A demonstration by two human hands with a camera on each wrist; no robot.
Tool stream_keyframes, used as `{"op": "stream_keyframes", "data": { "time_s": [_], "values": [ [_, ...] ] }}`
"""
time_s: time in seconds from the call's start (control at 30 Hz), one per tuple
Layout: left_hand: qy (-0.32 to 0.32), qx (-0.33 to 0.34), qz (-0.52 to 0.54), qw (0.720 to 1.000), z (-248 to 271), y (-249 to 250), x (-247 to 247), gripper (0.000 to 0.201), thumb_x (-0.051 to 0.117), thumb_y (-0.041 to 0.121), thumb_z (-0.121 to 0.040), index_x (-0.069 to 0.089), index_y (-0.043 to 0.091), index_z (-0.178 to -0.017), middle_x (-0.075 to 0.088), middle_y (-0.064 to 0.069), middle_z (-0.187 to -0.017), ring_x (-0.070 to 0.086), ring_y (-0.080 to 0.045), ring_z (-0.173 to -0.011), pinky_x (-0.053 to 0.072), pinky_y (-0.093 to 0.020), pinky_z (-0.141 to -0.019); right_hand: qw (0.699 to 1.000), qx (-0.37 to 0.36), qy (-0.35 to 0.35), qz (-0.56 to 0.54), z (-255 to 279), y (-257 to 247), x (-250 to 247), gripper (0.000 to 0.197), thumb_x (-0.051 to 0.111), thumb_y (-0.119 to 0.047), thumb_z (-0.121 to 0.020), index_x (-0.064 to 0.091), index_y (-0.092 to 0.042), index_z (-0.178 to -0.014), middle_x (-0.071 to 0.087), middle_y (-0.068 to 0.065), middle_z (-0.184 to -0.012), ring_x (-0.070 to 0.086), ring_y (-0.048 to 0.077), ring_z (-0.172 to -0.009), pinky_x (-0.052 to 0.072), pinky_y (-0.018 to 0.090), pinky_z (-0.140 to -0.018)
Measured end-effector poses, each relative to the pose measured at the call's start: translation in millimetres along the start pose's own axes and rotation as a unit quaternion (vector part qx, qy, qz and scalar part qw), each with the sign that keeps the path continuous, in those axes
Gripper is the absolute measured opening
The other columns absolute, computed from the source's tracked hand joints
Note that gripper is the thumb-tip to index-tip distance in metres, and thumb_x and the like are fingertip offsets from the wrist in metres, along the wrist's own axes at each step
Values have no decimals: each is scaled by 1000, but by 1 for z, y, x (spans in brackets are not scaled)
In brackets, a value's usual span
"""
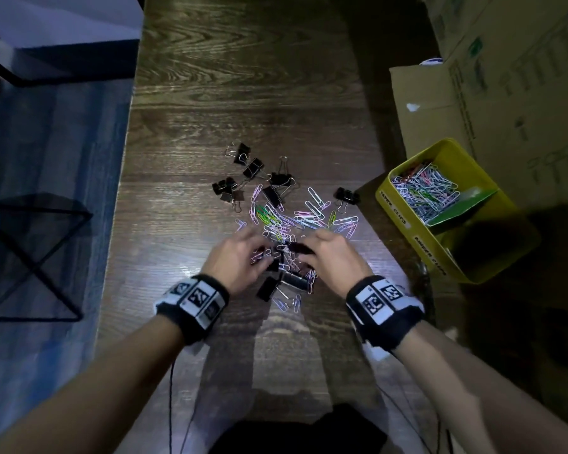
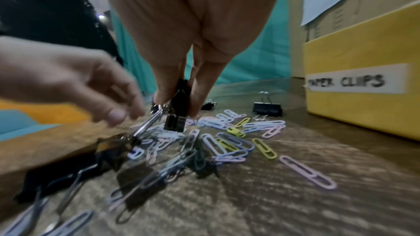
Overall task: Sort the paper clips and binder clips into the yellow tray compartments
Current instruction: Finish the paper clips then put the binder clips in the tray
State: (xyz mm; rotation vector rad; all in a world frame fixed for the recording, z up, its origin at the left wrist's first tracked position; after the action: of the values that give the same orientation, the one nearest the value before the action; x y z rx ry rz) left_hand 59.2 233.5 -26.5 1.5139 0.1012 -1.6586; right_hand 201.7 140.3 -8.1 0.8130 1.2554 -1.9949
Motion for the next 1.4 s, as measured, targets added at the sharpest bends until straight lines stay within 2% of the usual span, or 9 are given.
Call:
{"op": "stream_keyframes", "data": {
  "time_s": [0.27,0.43,0.53,0.73,0.97,1.07,1.17,1.27,1.4],
  "values": [
    [-14,-11,-19,1000,5,6,25,28,65,33,-83,64,21,-108,61,-3,-108,60,-29,-95,50,-41,-83,983,126,128,-35,27,57,-40,30,67,-24,-86,67,-14,-115,62,14,-111,65,29,-82,58,41,-71],
    [11,81,-67,994,11,10,25,12,63,22,-84,66,11,-88,63,-6,-93,62,-30,-81,53,-36,-61,970,152,189,-21,41,71,-50,29,69,-14,-84,67,-8,-112,65,18,-105,65,30,-92,55,42,-86],
    [46,99,-50,993,16,4,16,24,47,27,-89,64,11,-86,63,-5,-86,60,-27,-77,53,-34,-62,968,192,163,22,53,80,-44,27,65,-13,-87,65,-5,-113,62,19,-108,63,33,-93,54,44,-83],
    [145,32,-13,989,21,-28,-27,19,51,22,-92,62,7,-93,59,-10,-90,57,-27,-75,50,-37,-63,959,239,82,130,68,99,-36,37,51,-3,-90,54,-8,-126,52,17,-124,55,38,-106,49,45,-80],
    [82,-119,-96,985,12,-75,-40,22,54,21,-90,58,10,-109,52,-13,-110,51,-31,-98,46,-42,-79,959,216,105,148,63,96,-27,54,52,6,-81,47,-5,-134,50,20,-126,49,38,-114,46,48,-87],
    [119,0,-105,987,21,-44,-28,26,53,30,-88,58,16,-109,56,-11,-107,52,-29,-94,46,-44,-79,956,177,155,174,62,86,-23,50,60,4,-70,58,-2,-120,56,25,-118,51,42,-111,46,53,-90],
    [29,159,-141,977,41,5,16,35,49,43,-86,55,27,-117,58,-4,-114,53,-24,-101,46,-39,-81,960,129,161,189,57,64,-15,42,64,1,-66,65,-3,-109,58,24,-112,54,40,-107,44,51,-91],
    [-63,166,-121,977,50,10,51,38,42,43,-87,54,28,-120,56,1,-123,54,-22,-104,46,-37,-83,967,107,137,189,51,48,-3,37,68,-4,-67,67,-7,-104,60,19,-100,57,37,-94,46,46,-84],
    [-44,175,-4,984,52,-4,50,32,46,34,-88,56,20,-115,55,-2,-119,52,-19,-100,45,-32,-89,974,108,105,171,45,41,2,32,65,-8,-75,67,-8,-107,59,17,-106,54,36,-102,44,45,-91]
  ]
}}
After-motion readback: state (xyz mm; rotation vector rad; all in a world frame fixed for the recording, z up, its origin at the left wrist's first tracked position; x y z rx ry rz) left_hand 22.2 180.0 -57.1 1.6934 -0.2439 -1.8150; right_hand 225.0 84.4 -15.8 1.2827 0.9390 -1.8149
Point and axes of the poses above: each hand's wrist, its own z-axis away from the middle knuckle, its own x-axis out of the palm, y = z × x, the point moved 5 cm from there along -z, towards the middle knuckle
